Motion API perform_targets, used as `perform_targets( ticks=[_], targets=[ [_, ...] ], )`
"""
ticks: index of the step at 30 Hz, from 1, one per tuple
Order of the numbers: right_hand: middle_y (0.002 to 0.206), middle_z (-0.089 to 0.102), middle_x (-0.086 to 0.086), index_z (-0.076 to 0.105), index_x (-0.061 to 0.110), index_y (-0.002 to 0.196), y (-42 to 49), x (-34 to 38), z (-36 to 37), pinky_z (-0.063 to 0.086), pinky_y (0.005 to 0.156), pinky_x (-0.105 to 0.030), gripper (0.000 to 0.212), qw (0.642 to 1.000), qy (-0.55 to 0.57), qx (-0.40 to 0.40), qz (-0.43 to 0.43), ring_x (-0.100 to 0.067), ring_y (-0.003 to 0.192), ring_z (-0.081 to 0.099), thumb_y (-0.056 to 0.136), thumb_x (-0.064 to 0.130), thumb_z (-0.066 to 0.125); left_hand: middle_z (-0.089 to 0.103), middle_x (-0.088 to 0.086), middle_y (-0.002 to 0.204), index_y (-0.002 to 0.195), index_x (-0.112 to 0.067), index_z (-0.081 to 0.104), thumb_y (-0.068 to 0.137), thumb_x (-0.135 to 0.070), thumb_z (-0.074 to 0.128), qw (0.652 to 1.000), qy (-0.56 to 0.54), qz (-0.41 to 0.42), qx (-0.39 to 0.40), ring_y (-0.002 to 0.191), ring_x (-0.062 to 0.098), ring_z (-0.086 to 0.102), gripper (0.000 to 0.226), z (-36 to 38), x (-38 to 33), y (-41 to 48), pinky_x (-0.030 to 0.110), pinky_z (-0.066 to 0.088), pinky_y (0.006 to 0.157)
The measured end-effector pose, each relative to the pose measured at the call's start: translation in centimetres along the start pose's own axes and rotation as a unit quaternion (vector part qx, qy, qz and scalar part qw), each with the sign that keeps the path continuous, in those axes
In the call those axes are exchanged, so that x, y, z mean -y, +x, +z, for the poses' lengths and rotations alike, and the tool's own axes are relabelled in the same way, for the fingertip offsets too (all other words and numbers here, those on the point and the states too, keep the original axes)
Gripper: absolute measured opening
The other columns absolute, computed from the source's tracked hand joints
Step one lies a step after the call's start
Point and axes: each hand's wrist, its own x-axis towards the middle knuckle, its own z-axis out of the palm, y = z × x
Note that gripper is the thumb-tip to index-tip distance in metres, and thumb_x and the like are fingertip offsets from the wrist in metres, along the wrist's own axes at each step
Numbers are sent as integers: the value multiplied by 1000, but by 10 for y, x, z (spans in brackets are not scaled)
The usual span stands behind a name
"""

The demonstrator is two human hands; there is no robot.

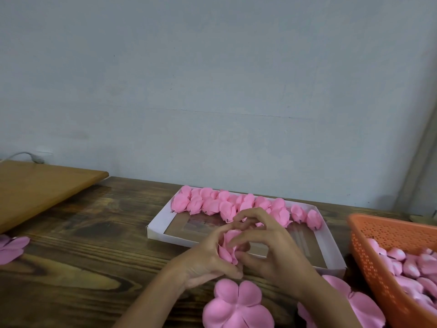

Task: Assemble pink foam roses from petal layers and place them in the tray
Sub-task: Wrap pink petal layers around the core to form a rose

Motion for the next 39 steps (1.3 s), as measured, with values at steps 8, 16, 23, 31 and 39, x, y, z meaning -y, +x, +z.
perform_targets(
  ticks=[8,16,23,31,39],
  targets=[
    [128,60,9,81,28,86,2,8,-8,54,92,-31,10,994,101,21,32,-19,118,63,80,23,89,39,6,98,139,-17,59,81,13,59,989,-111,18,96,79,7,47,65,7,-15,-2,27,33,75],
    [129,61,7,79,31,88,1,5,-9,55,89,-36,22,993,110,26,45,-21,114,64,75,17,89,50,4,96,119,-13,65,83,0,57,978,-173,-3,118,84,13,53,39,13,-20,0,25,41,75],
    [125,56,16,78,31,85,0,8,6,53,86,-25,22,999,27,14,36,-11,113,59,72,45,90,59,10,96,111,-6,70,97,-40,64,952,-295,-57,52,89,21,49,37,18,-19,6,34,44,83],
    [111,61,14,74,23,77,2,9,11,49,74,-19,13,996,43,-40,68,-14,96,63,84,25,84,58,6,99,105,-12,75,82,-30,85,975,-219,0,41,98,19,48,30,17,-14,4,33,42,86],
    [108,59,16,70,37,74,3,11,10,46,87,-19,20,992,49,-75,86,-13,110,61,82,24,84,49,9,95,115,-10,64,73,8,45,983,-172,23,66,83,18,47,49,17,-12,6,32,40,73]
  ],
)
